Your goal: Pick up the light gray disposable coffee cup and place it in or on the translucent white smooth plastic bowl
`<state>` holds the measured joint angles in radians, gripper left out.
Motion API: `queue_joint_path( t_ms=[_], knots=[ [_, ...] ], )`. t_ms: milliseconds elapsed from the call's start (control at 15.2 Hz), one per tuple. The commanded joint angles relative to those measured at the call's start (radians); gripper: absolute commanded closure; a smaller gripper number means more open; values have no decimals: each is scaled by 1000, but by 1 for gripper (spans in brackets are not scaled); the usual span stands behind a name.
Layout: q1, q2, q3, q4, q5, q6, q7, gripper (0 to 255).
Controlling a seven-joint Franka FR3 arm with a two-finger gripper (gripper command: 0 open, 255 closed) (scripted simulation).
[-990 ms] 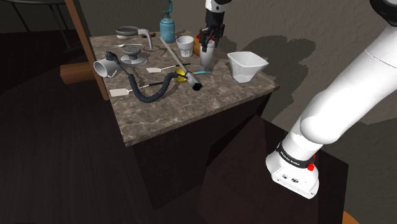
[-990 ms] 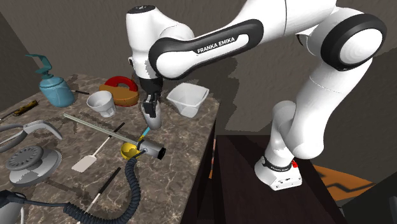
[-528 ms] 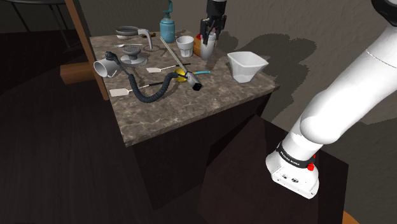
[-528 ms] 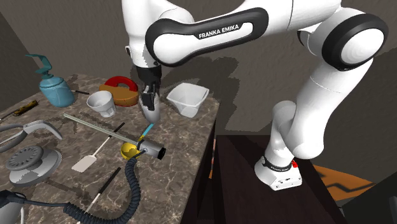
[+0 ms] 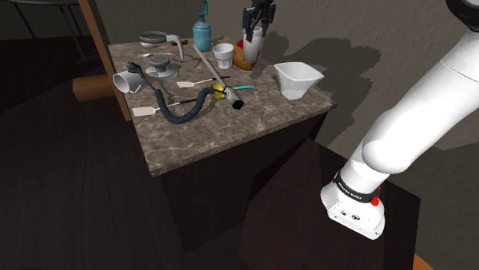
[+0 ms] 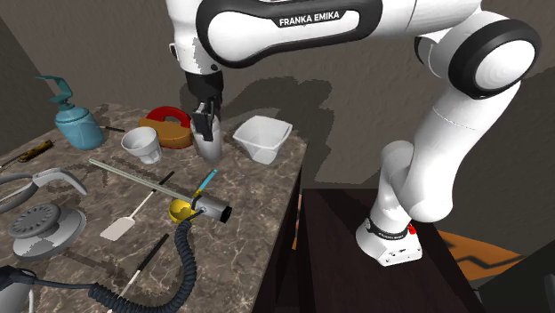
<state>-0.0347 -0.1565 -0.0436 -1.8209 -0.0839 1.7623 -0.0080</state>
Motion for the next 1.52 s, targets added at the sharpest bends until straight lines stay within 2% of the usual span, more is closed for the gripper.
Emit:
queue_joint_path(
  t_ms=[0,792,1320,1452],
  knots=[
    [1,6,1,36,1,-30,-1,255],
    [-95,-143,-146,-58,-23,-64,-240,255],
    [-160,-179,-271,-46,-48,-95,-428,255],
    [-161,-186,-272,-80,-50,-68,-426,255]
  ],
)
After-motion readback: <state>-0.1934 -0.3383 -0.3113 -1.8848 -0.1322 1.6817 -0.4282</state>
